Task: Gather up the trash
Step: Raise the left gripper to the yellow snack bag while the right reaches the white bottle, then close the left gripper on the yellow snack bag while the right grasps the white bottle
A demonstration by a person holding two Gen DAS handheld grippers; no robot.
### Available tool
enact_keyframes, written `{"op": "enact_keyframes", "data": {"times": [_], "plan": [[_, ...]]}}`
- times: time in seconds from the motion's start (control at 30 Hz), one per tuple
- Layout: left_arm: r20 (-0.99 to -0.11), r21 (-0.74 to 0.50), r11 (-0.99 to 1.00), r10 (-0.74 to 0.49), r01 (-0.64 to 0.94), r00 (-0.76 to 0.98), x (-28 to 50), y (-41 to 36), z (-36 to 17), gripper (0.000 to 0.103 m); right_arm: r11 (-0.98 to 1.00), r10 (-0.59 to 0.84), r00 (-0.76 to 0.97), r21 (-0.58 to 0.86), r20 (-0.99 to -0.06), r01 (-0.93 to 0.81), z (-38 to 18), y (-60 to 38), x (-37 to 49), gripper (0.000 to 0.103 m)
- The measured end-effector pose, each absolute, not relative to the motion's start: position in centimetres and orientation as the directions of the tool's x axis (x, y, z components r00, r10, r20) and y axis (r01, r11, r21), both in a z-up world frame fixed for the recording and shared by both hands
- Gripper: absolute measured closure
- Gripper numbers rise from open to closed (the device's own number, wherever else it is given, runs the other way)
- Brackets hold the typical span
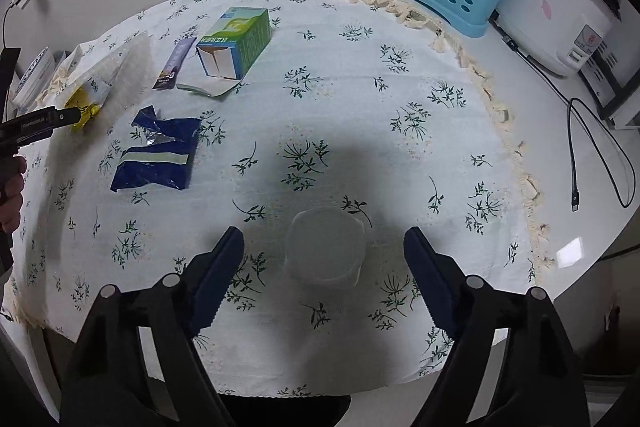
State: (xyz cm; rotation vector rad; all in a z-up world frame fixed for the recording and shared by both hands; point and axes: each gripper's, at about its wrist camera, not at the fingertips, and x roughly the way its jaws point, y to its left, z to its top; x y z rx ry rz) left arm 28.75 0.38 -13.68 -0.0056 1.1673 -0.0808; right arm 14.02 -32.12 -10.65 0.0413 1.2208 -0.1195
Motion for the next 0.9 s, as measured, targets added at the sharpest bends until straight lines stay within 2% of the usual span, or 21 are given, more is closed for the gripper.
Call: {"op": "enact_keyframes", "data": {"times": [0.23, 0.33, 0.4, 0.47, 0.67, 0.9], "plan": [[-0.928, -0.037, 0.996, -0.065, 0.084, 0.368, 31.1, 0.4, -15.6, 0.015, 0.995, -0.054, 0.299, -0.024, -0.953, 0.1, -11.7, -31.7, 15.0, 0.04], [-0.925, -0.028, 0.997, -0.055, 0.078, 0.375, 31.6, 0.4, -15.7, 0.018, 0.994, -0.045, 0.279, -0.017, -0.959, 0.103, -12.2, -31.7, 15.4, 0.049], [-0.924, -0.021, 0.996, -0.05, 0.081, 0.38, 31.7, 0.3, -15.6, 0.021, 0.994, -0.039, 0.266, -0.01, -0.963, 0.112, -12.6, -31.9, 15.7, 0.058], [-0.922, -0.015, 0.997, -0.041, 0.07, 0.384, 32.3, 0.2, -15.6, 0.028, 0.993, -0.037, 0.256, -0.007, -0.966, 0.116, -12.9, -32.0, 15.9, 0.063], [-0.915, -0.009, 0.999, -0.029, 0.05, 0.402, 33.1, 0.2, -15.4, 0.049, 0.994, -0.038, 0.266, -0.008, -0.963, 0.113, -12.9, -31.8, 16.0, 0.063], [-0.914, -0.008, 0.999, -0.022, 0.036, 0.405, 33.7, 0.1, -15.1, 0.061, 0.994, -0.033, 0.27, -0.004, -0.962, 0.109, -12.9, -31.8, 16.1, 0.063]]}}
